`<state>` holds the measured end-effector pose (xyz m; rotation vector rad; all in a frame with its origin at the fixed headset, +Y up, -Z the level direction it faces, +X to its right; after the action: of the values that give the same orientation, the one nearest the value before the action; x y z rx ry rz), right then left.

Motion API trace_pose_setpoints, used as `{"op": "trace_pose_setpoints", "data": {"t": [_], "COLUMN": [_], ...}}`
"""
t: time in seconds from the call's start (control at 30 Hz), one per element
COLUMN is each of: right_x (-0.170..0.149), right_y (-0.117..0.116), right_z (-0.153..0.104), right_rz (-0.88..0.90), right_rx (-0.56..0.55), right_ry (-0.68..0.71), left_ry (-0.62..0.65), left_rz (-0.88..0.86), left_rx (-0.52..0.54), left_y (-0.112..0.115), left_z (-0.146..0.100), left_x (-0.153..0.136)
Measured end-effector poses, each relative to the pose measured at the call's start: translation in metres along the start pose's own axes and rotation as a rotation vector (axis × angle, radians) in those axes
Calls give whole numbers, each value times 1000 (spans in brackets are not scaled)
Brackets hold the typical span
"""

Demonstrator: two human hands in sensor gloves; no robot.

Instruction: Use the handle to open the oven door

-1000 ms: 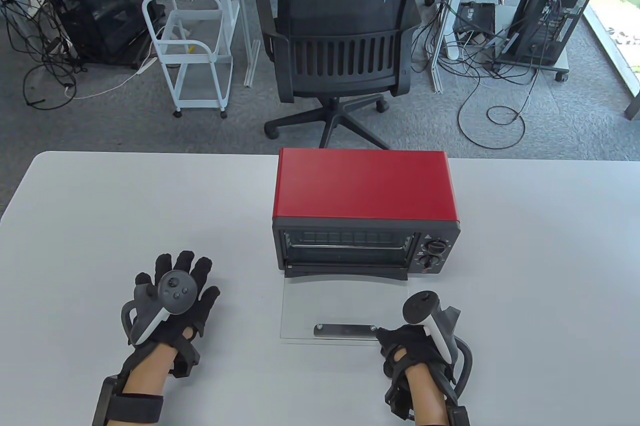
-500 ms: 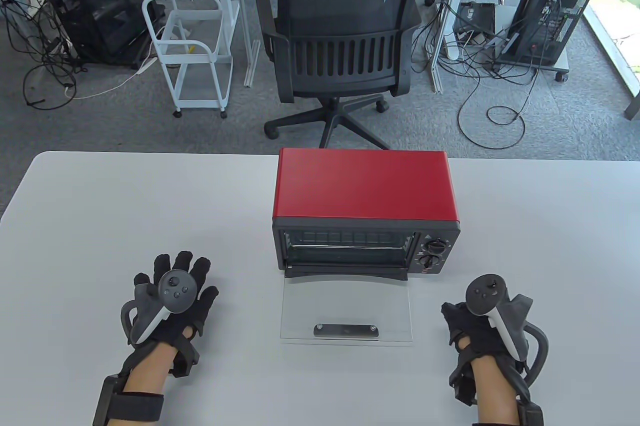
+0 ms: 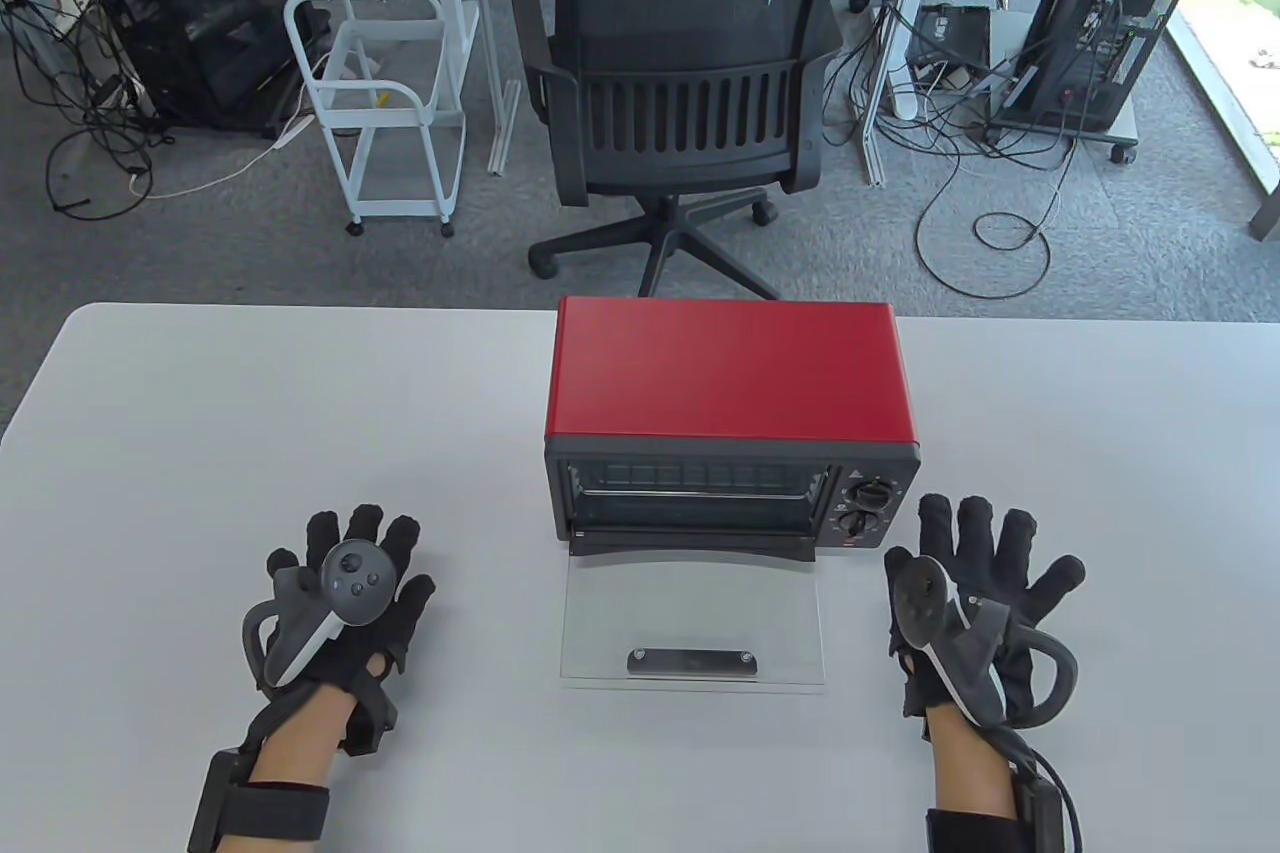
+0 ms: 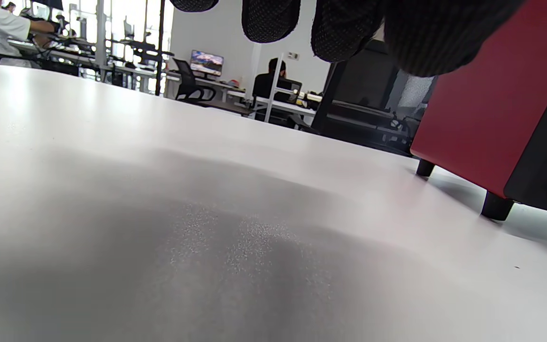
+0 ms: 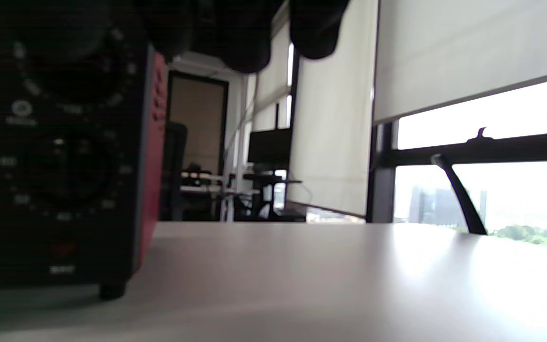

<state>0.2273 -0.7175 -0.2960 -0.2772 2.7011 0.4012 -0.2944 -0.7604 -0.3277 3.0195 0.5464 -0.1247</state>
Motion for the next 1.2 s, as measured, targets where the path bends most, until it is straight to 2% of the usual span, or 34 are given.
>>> {"op": "trace_pose_setpoints", "data": {"t": [0.13, 0.27, 0.53, 0.83, 1.2], "right_x": [6, 4, 5, 8, 7], "right_y": [-9, -29, -53, -60, -58], "right_z": [-1, -2, -3, -3, -4], "right_rz": [-32, 23, -4, -4, 6], "right_rx": [21, 138, 241, 292, 320], "right_ry": [31, 9, 11, 51, 69], "left_ry": [5, 4, -10, -7, -4], "left_rz": [-1, 23, 14, 25, 34], "left_rx": [5, 3, 8, 3, 5], "left_y": [1, 3, 1, 3, 3], "left_z": [1, 1, 0, 0, -1], "left_x": [0, 1, -2, 0, 2]}}
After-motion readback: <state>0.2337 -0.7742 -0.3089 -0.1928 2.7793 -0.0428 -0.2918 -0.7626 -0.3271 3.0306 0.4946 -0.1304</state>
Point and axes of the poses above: the tracker on the back of each hand, its own x axis roughly to the thumb side, its own z axis roughly from the wrist to the fingertips, y = z × x, the point moved 1 cm from there along z, roughly from the wrist to the fingertips, and after that the axes turned 7 degrees about -z, right-handed, at the moved point
